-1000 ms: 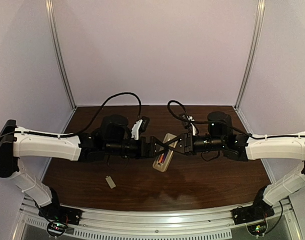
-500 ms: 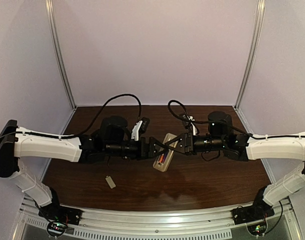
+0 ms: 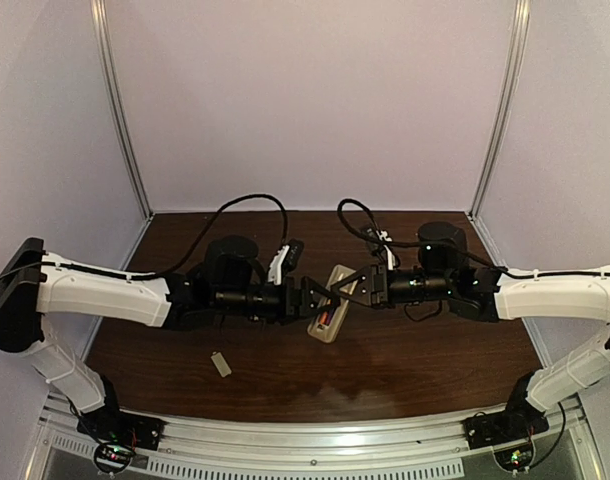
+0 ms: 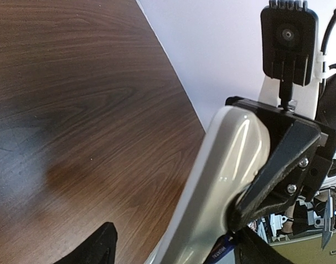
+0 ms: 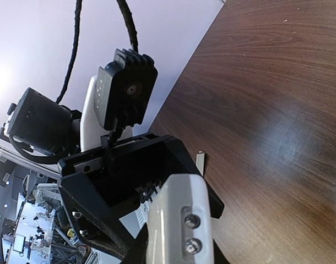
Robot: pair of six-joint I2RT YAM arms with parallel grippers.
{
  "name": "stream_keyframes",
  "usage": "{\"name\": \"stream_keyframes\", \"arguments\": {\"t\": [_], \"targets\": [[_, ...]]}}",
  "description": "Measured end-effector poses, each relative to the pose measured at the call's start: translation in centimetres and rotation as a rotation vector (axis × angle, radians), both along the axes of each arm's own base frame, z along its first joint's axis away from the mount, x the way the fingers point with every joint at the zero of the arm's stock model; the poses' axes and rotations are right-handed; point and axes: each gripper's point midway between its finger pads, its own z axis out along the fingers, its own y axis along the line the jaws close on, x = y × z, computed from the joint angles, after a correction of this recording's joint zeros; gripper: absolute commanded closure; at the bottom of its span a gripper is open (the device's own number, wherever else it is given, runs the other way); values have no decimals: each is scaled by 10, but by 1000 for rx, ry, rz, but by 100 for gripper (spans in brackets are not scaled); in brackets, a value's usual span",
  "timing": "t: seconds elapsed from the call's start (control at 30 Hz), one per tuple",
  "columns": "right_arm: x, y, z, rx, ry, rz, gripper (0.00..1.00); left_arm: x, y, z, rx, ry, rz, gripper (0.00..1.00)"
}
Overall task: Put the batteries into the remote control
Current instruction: Load the battery into the battery compartment.
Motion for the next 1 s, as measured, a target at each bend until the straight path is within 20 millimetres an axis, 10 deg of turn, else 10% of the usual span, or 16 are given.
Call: {"name": "stream_keyframes", "arguments": {"t": [1.0], "targets": [[-10, -1, 38, 155, 14, 64, 100, -11, -14, 31, -237, -82, -132, 46]]}}
